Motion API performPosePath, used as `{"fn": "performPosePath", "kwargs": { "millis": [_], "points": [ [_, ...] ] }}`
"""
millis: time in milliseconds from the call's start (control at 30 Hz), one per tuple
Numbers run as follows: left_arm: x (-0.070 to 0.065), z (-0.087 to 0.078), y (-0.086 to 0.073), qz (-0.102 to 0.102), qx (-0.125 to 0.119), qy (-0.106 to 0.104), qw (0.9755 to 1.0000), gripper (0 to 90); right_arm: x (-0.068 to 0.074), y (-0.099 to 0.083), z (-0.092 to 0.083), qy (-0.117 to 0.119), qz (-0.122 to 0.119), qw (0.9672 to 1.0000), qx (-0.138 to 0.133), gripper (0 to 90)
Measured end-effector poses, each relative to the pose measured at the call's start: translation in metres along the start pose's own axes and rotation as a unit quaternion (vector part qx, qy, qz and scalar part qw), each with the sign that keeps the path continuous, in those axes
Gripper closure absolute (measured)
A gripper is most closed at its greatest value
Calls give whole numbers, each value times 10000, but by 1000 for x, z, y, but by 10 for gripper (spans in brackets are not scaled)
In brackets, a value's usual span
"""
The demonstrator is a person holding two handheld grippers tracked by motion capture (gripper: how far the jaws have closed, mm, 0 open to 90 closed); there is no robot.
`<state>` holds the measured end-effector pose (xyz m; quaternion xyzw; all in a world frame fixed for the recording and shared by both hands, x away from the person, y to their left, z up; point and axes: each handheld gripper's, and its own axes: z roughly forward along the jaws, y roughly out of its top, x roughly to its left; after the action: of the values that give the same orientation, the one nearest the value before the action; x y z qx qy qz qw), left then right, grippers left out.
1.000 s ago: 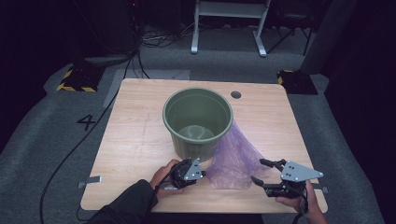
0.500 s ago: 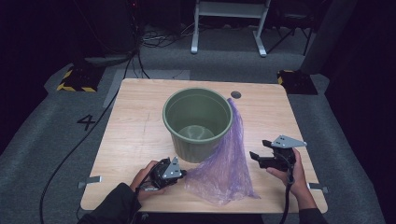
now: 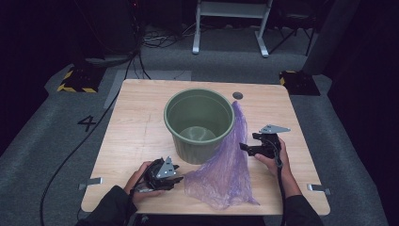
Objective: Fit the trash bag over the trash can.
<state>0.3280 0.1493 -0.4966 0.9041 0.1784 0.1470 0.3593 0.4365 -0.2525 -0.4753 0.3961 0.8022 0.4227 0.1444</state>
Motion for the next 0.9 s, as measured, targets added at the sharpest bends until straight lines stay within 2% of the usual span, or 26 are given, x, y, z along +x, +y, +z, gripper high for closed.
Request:
{"fn": "performPosePath", "kwargs": {
  "millis": [33, 67, 100, 133, 167, 200, 233, 267, 300, 333, 367, 400, 433, 467, 600, 700, 733, 767, 867, 900],
  "points": [
    [0, 0, 0, 0, 0, 0, 10000, 362, 0, 2, 2, -89, -11, 9999, 53, 187],
    [0, 0, -2, -119, -19, 39, 9999, 288, 0, 3, 3, -173, -38, 9998, 103, 186],
    [3, -3, -6, -319, -10, -3, 9995, 261, 0, 4, 5, -164, -43, 9998, 107, 187],
    [3, -3, -6, -319, -10, -3, 9995, 244, 0, 4, 5, -164, -43, 9998, 107, 187],
    [7, -5, -12, -480, 3, 14, 9988, 220, 2, 4, 9, -206, -102, 9995, 206, 193],
    [9, -7, -15, -583, 4, -1, 9983, 207, 2, 4, 11, -188, -146, 9994, 251, 213],
    [9, -7, -15, -583, 4, -1, 9983, 193, 3, 3, 13, -175, -206, 9992, 297, 241],
    [13, -10, -21, -760, 1, 15, 9971, 179, 3, 2, 15, -204, -230, 9990, 331, 259],
    [15, -12, -24, -848, 13, 39, 9964, 168, 2, 1, 16, -220, -244, 9988, 369, 270],
    [15, -12, -24, -848, 13, 39, 9964, 157, 2, 0, 18, -188, -241, 9988, 378, 287],
    [20, -16, -30, -996, 28, 46, 9950, 157, 1, -1, 20, -157, -235, 9987, 414, 304],
    [20, -16, -30, -996, 28, 46, 9950, 155, 1, -2, 22, -191, -251, 9984, 460, 309],
    [22, -17, -33, -1083, 17, 28, 9941, 154, 1, -3, 24, -209, -308, 9979, 525, 318],
    [25, -21, -36, -1171, 27, 106, 9931, 153, 1, -4, 25, -198, -346, 9976, 574, 341],
    [28, -24, -41, -1158, 28, 92, 9932, 152, 0, -6, 28, -209, -388, 9973, 586, 406],
    [29, -24, -41, -1161, 35, 140, 9931, 146, -1, -7, 27, -259, -390, 9975, 532, 491],
    [29, -24, -41, -1161, 35, 140, 9931, 146, -1, -7, 27, -301, -404, 9975, 503, 545],
    [29, -24, -41, -1167, 34, 146, 9931, 146, -1, -7, 27, -301, -404, 9975, 503, 545],
    [30, -24, -41, -1183, 38, 170, 9928, 147, -2, -10, 24, -305, -409, 9978, 421, 729],
    [31, -24, -41, -1187, 40, 176, 9928, 147, -2, -10, 24, -305, -409, 9978, 421, 729]
  ]
}}
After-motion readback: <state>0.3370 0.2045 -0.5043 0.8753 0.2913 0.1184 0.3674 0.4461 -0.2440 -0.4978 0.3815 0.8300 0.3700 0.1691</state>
